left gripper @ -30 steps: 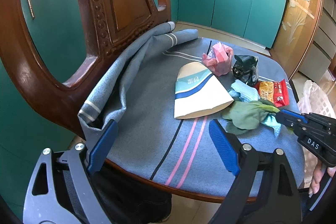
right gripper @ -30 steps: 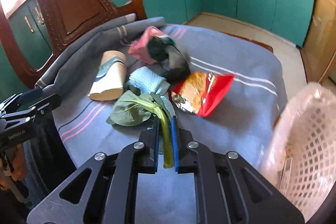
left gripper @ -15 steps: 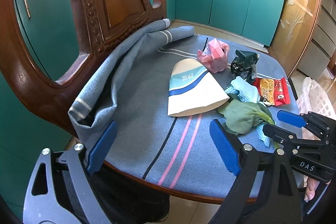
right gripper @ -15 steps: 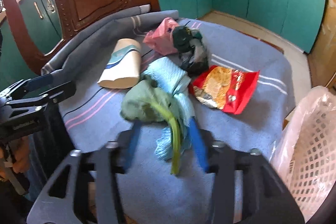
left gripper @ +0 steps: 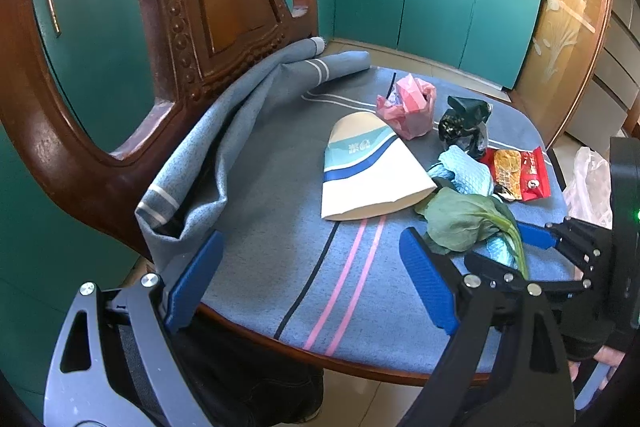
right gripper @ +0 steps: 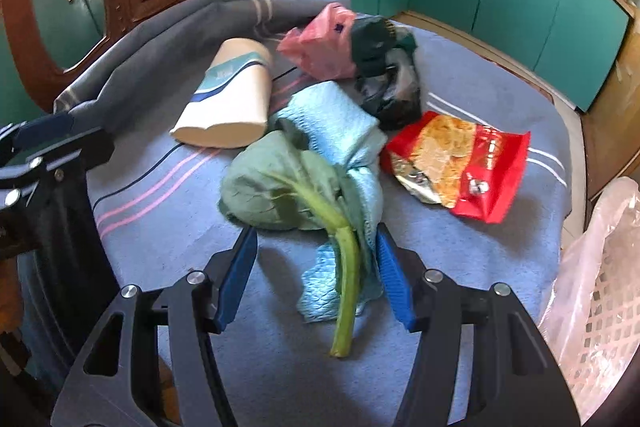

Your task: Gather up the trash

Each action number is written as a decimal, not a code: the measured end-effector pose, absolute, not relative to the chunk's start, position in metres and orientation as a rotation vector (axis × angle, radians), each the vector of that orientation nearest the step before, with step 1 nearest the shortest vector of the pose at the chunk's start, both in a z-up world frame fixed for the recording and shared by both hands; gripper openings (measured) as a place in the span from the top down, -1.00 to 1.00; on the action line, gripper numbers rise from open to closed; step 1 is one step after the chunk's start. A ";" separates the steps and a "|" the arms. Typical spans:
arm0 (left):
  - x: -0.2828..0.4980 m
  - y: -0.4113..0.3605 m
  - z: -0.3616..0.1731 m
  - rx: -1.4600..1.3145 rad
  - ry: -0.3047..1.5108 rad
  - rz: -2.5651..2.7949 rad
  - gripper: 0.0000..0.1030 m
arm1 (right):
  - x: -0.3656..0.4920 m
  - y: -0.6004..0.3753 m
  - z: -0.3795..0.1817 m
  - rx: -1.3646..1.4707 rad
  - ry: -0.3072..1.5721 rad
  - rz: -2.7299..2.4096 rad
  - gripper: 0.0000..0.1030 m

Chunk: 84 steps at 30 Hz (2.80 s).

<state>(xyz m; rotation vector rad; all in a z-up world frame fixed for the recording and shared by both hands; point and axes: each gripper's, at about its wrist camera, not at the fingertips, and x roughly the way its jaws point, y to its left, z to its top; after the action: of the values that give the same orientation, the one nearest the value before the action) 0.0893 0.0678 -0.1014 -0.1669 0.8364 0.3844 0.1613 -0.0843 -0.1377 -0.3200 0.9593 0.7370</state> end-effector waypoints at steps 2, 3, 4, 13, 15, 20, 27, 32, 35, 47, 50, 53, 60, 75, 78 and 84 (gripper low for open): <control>0.090 0.069 -0.102 -0.173 0.837 0.384 -0.75 | 0.159 -0.085 -0.138 -0.325 0.958 0.740 0.22; 0.090 0.069 -0.102 -0.174 0.837 0.384 -0.75 | 0.159 -0.086 -0.137 -0.319 0.959 0.741 0.41; 0.090 0.068 -0.103 -0.172 0.838 0.384 -0.75 | 0.159 -0.087 -0.136 -0.312 0.960 0.745 0.62; 0.089 0.067 -0.102 -0.166 0.831 0.383 -0.75 | 0.162 -0.106 -0.114 -0.208 0.920 0.757 0.73; 0.089 0.070 -0.100 -0.183 0.818 0.381 -0.75 | 0.165 -0.119 -0.107 -0.161 0.910 0.739 0.73; 0.102 0.075 -0.098 -0.271 0.811 0.320 -0.78 | 0.172 -0.129 -0.106 -0.119 0.933 0.702 0.72; 0.162 0.068 -0.108 -0.272 0.843 0.289 -0.81 | 0.174 -0.119 -0.124 -0.184 0.976 0.663 0.09; 0.203 0.077 -0.130 -0.305 0.930 0.364 -0.81 | 0.173 -0.121 -0.130 -0.201 0.987 0.659 -0.01; 0.213 0.078 -0.142 -0.282 0.967 0.391 -0.81 | 0.172 -0.123 -0.128 -0.194 0.980 0.662 -0.01; 0.191 0.085 -0.153 -0.302 0.947 0.388 -0.65 | 0.170 -0.127 -0.104 -0.112 0.872 0.754 -0.15; 0.179 0.082 -0.150 -0.284 0.940 0.381 -0.64 | 0.160 -0.114 -0.103 -0.157 0.855 0.829 -0.12; 0.166 0.080 -0.147 -0.275 0.932 0.381 -0.64 | 0.158 -0.100 -0.112 -0.224 0.885 0.842 0.20; 0.143 0.077 -0.128 -0.258 0.875 0.377 -0.64 | 0.162 -0.096 -0.122 -0.230 0.915 0.850 0.85; 0.125 0.068 -0.111 -0.200 0.826 0.347 -0.65 | 0.154 -0.078 -0.129 -0.327 0.893 0.837 0.24; 0.123 0.068 -0.111 -0.197 0.827 0.347 -0.65 | 0.148 -0.074 -0.132 -0.371 0.874 0.820 0.18; 0.118 0.069 -0.112 -0.193 0.828 0.354 -0.65 | 0.149 -0.077 -0.128 -0.344 0.867 0.820 0.89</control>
<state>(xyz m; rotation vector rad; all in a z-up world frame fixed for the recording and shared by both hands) 0.1185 0.0690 -0.1117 -0.1927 0.8282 0.3541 0.1494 -0.0766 -0.1280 -0.3435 0.8670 0.8197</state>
